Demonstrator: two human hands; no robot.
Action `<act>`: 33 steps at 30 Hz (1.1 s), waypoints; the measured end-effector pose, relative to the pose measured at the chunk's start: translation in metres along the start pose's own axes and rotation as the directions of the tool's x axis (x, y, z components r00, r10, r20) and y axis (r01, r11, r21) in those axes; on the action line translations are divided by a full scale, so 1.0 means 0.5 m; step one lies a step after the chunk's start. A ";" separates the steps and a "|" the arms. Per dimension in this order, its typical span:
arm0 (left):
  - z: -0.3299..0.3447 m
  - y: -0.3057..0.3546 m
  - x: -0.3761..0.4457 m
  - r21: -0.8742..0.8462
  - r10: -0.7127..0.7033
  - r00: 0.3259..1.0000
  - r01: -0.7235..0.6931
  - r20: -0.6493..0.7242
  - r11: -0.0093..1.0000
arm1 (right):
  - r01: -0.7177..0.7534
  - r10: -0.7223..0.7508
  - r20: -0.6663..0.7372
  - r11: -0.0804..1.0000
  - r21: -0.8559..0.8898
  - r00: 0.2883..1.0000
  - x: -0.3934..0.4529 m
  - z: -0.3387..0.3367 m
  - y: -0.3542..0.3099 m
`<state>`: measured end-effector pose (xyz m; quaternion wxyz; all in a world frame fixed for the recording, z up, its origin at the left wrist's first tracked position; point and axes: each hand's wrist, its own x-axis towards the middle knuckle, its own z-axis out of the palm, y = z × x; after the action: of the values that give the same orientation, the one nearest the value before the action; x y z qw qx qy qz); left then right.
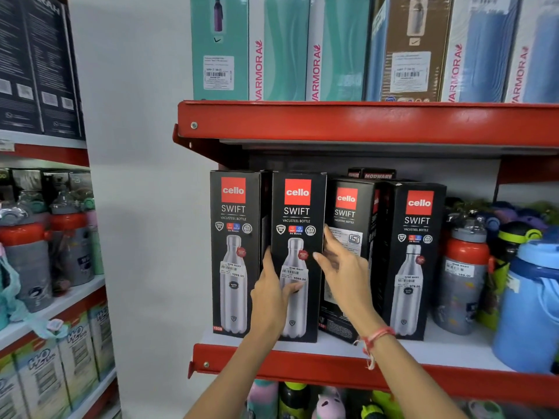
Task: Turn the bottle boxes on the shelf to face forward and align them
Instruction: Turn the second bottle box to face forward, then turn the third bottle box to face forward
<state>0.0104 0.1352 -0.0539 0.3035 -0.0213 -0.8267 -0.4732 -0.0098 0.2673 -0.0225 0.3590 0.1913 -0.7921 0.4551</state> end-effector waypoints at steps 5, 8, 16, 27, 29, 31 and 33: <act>0.004 -0.001 0.002 0.052 0.020 1.000 -0.020 0.001 0.998 | -0.026 -0.166 -0.361 0.882 -0.471 0.918 -0.008 -0.001 0.013; 0.006 0.000 -0.006 0.155 0.079 0.997 -0.076 -0.016 0.985 | -0.107 -0.114 -0.319 0.794 -0.599 0.941 -0.003 0.002 0.019; 0.011 -0.001 -0.024 0.360 0.286 0.956 -0.247 -0.058 0.900 | -0.155 -0.007 -0.224 0.701 -0.696 0.974 0.000 -0.006 0.047; 0.010 0.002 -0.023 0.662 0.537 0.841 -0.435 0.058 0.610 | 0.031 -0.092 -0.100 0.866 -0.499 0.991 -0.015 -0.079 0.099; 0.011 -0.001 -0.025 0.668 0.529 0.845 -0.436 0.074 0.603 | 0.063 -0.118 -0.105 0.903 -0.424 0.987 -0.020 -0.099 0.111; 0.014 -0.002 -0.027 0.679 0.523 0.847 -0.439 0.094 0.589 | 0.101 -0.151 -0.091 0.904 -0.414 0.984 -0.028 -0.113 0.121; 0.021 0.001 -0.027 0.685 0.525 0.844 -0.448 0.111 0.575 | 0.077 -0.147 -0.126 0.894 -0.441 0.981 -0.031 -0.108 0.119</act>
<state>0.0167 0.1472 -0.0647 0.4496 -0.1087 -0.8861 -0.0308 -0.0156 0.3440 -0.0510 0.4791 0.1157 -0.8306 0.2592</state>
